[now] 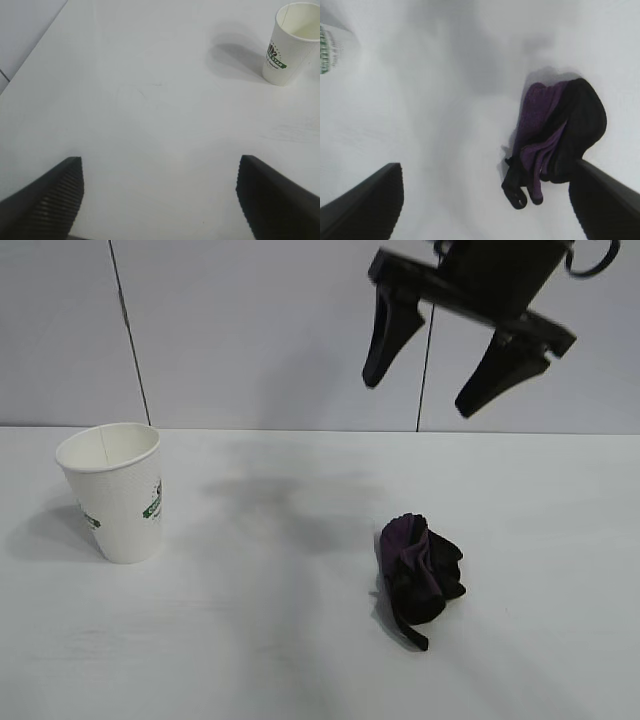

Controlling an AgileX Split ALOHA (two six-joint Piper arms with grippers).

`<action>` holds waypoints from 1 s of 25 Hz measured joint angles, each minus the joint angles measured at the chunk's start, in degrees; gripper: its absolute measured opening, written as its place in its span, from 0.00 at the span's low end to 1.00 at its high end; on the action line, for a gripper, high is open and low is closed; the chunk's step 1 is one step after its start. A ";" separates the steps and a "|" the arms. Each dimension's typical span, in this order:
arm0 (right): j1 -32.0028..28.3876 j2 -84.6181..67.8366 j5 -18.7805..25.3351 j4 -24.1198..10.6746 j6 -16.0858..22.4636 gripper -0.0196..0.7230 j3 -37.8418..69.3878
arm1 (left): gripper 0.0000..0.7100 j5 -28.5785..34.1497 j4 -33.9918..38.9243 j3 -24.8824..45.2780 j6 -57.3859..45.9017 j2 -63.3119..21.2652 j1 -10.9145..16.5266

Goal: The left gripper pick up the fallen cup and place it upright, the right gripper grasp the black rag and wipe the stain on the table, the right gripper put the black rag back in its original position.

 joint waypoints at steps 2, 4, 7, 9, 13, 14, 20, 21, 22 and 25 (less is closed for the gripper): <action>0.00 -4.74 0.77 0.00 0.00 0.86 0.00 | 0.84 0.00 0.00 0.00 0.00 0.00 0.00; 0.00 -9.74 1.37 -0.33 0.00 0.86 0.00 | 0.84 0.00 0.00 0.00 0.00 0.00 0.00; 0.00 -16.17 2.74 -2.00 0.00 0.86 0.00 | 0.84 0.00 0.00 0.00 0.00 0.00 0.00; 0.00 -20.00 3.80 -3.83 0.00 0.86 0.00 | 0.84 0.00 0.00 0.00 0.00 0.00 0.00; 0.00 -27.87 6.00 -8.93 0.00 0.86 0.00 | 0.84 0.00 0.00 0.00 -0.01 0.00 0.00; 0.00 -29.97 6.50 -10.31 0.00 0.86 0.00 | 0.84 0.00 0.00 0.00 -0.01 0.00 0.00; -1.25 -43.30 7.50 -16.40 0.00 0.86 3.37 | 0.84 0.00 0.00 0.00 -0.01 0.00 0.00; -1.87 -45.75 7.56 -17.11 0.00 0.86 4.82 | 0.84 0.00 0.00 0.00 -0.01 0.00 0.00; -2.73 -48.16 7.69 -17.78 0.00 0.86 6.25 | 0.84 0.00 0.00 0.00 -0.01 0.00 0.00; -5.26 -54.54 7.65 -19.20 0.00 0.86 12.39 | 0.84 0.00 0.00 0.00 -0.01 0.00 0.00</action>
